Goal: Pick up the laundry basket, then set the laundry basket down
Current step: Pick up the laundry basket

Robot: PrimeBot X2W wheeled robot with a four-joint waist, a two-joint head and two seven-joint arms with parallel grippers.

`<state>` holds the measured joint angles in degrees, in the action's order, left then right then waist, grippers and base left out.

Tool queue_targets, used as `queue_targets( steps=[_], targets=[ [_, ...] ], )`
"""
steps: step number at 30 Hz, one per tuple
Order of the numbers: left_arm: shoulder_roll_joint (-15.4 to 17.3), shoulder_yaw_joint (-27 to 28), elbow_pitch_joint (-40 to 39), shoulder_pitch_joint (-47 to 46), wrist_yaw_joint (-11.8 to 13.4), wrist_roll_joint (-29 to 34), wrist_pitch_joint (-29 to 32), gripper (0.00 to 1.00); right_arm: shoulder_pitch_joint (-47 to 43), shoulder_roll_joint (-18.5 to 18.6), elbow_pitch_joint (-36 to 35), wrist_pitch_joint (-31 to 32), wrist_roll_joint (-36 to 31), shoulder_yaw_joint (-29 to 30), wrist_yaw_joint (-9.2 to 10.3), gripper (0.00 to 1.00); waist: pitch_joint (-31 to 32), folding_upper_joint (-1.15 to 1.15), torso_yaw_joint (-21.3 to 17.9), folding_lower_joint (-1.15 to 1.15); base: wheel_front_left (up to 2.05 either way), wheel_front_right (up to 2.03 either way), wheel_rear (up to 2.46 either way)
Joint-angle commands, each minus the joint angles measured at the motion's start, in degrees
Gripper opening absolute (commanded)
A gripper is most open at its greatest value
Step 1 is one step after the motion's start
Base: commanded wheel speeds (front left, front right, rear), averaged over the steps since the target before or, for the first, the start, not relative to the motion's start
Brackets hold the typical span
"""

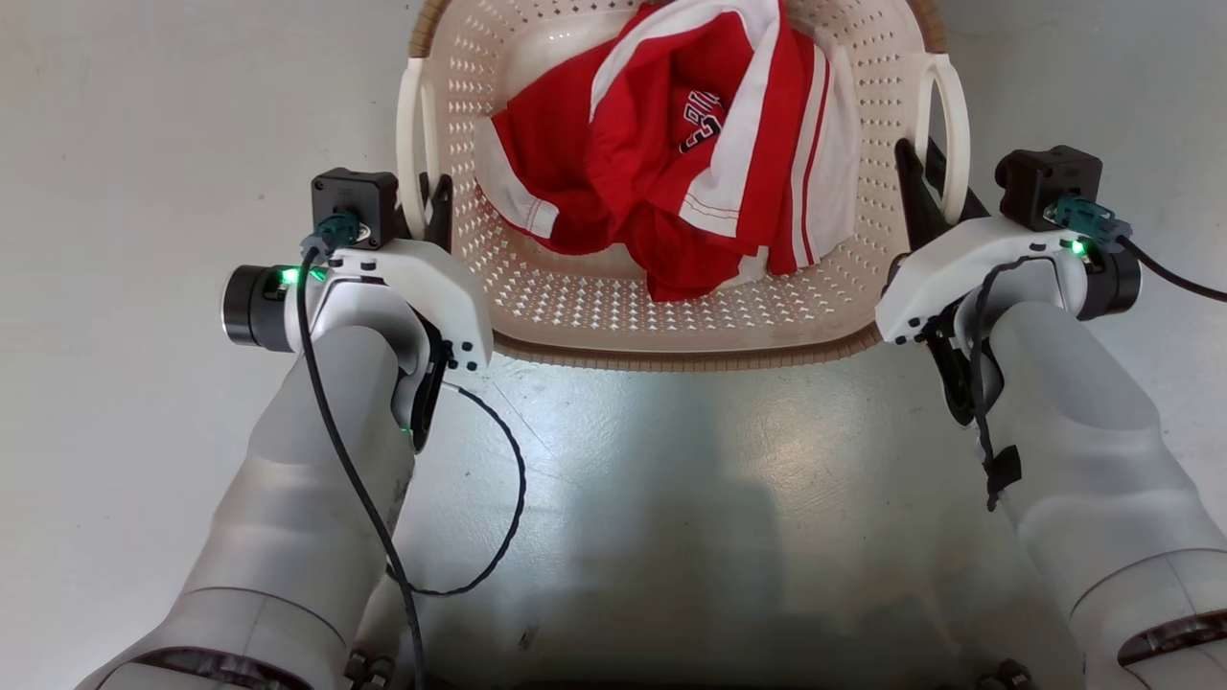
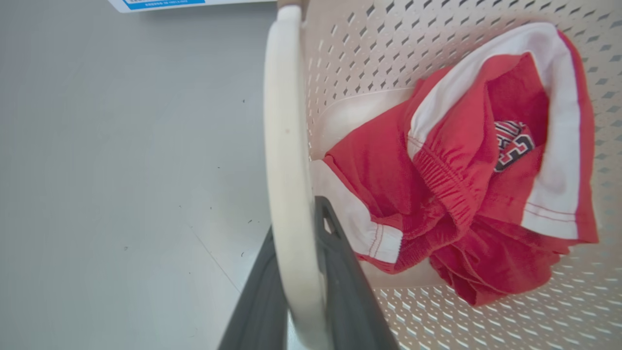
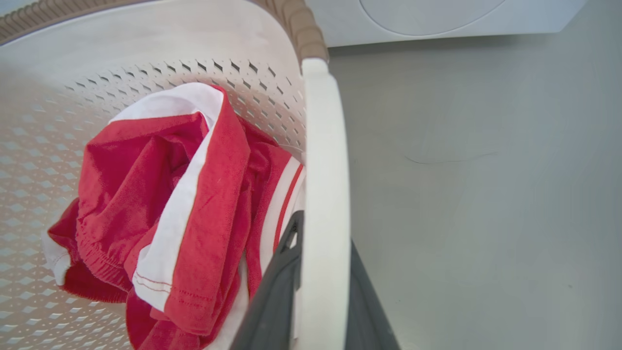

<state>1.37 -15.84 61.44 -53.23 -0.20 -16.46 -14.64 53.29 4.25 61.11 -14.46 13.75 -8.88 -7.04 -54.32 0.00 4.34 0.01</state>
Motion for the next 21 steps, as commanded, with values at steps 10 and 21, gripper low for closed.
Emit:
queue_targets(
  steps=[10,21],
  targets=[
    [1.51,-3.90,0.67,3.04,1.88,-4.16,-0.36,0.00,-1.72,-1.37,3.49,-0.54,-0.31,-1.29,-0.45,0.00,3.39,0.00,-0.28,-0.01,0.00,0.00,0.00],
    [1.51,-6.19,3.17,8.17,3.18,-7.16,-0.36,0.00,-5.87,-1.37,8.43,-0.54,2.86,-4.88,-0.45,0.00,12.48,0.00,-1.42,-0.01,0.00,0.00,0.00]
  ],
)
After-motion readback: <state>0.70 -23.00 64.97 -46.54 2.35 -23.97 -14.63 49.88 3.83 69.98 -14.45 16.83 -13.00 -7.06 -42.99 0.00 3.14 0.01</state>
